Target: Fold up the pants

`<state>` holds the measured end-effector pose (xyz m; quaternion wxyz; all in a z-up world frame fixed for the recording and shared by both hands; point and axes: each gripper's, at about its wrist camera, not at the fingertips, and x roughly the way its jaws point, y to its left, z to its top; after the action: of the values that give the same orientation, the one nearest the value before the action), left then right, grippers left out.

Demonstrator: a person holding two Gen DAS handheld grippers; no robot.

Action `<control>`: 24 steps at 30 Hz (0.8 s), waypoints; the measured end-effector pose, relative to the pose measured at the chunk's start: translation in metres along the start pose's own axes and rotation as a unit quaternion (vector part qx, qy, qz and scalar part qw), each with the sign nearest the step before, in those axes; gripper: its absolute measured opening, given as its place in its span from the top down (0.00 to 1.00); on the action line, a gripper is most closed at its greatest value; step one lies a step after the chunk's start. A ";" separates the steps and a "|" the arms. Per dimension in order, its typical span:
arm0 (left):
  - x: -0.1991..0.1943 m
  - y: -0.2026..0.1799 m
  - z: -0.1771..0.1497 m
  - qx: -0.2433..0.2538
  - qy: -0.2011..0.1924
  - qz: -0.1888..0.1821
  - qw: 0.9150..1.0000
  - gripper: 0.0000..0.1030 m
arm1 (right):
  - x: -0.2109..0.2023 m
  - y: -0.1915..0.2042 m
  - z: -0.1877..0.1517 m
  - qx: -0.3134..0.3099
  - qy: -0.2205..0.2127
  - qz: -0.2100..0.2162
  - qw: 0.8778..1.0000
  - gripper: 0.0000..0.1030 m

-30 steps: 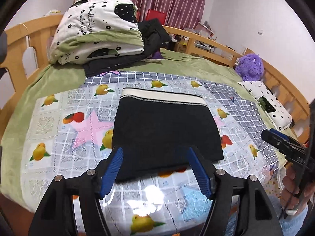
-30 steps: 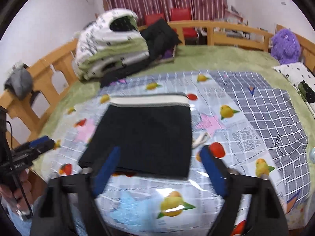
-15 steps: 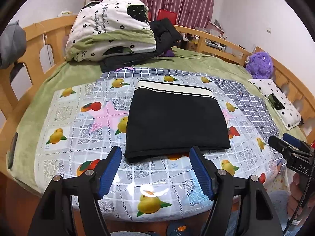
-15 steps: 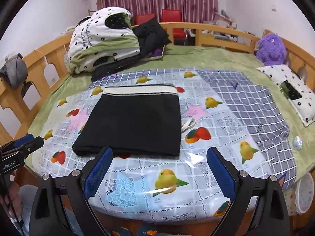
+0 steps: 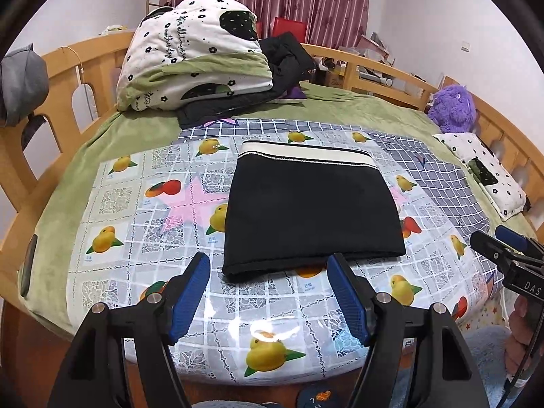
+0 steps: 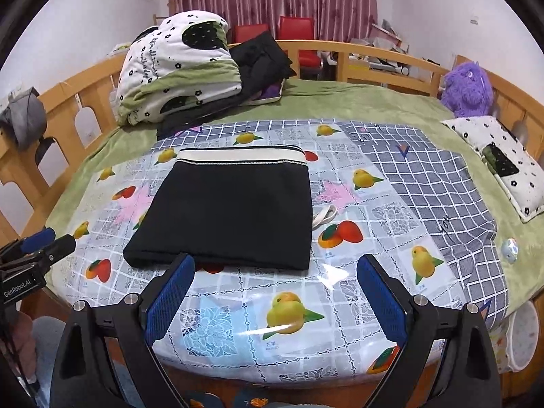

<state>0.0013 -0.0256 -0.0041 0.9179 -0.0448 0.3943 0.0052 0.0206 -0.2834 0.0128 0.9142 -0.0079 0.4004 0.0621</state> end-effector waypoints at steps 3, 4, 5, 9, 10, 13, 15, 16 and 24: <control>0.000 0.000 0.000 -0.001 0.000 -0.002 1.000 0.32 | 0.000 0.000 0.000 0.002 0.000 0.001 1.000 0.08; 0.000 0.000 0.001 -0.002 -0.001 -0.002 1.000 0.32 | 0.000 -0.001 0.000 0.001 0.000 0.001 1.000 0.08; 0.000 0.000 0.001 -0.002 0.000 -0.002 1.000 0.32 | 0.000 -0.001 0.000 0.001 0.000 0.002 1.000 0.08; 0.000 0.000 0.000 0.000 -0.001 -0.002 1.000 0.32 | 0.000 -0.001 0.000 0.001 0.000 0.003 1.000 0.08; 0.000 0.000 0.000 -0.001 -0.002 -0.001 1.000 0.32 | 0.000 -0.001 -0.001 0.001 0.000 0.003 1.000 0.08; -0.001 0.000 0.000 -0.001 -0.002 -0.001 1.000 0.32 | 0.000 -0.002 0.000 0.001 0.000 0.004 1.000 0.08; -0.001 0.000 0.000 -0.001 -0.002 -0.001 1.000 0.32 | 0.000 -0.002 -0.001 0.002 -0.001 0.005 1.000 0.08; -0.001 0.000 0.001 -0.001 -0.002 -0.001 1.000 0.32 | 0.000 -0.002 -0.001 0.002 -0.002 0.005 1.000 0.08; -0.001 0.001 0.001 0.001 -0.001 0.000 1.000 0.32 | -0.001 -0.002 -0.001 -0.003 -0.003 0.005 1.000 0.08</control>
<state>0.0015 -0.0244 -0.0026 0.9185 -0.0440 0.3930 0.0047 0.0190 -0.2854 0.0129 0.9152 -0.0079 0.3972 0.0680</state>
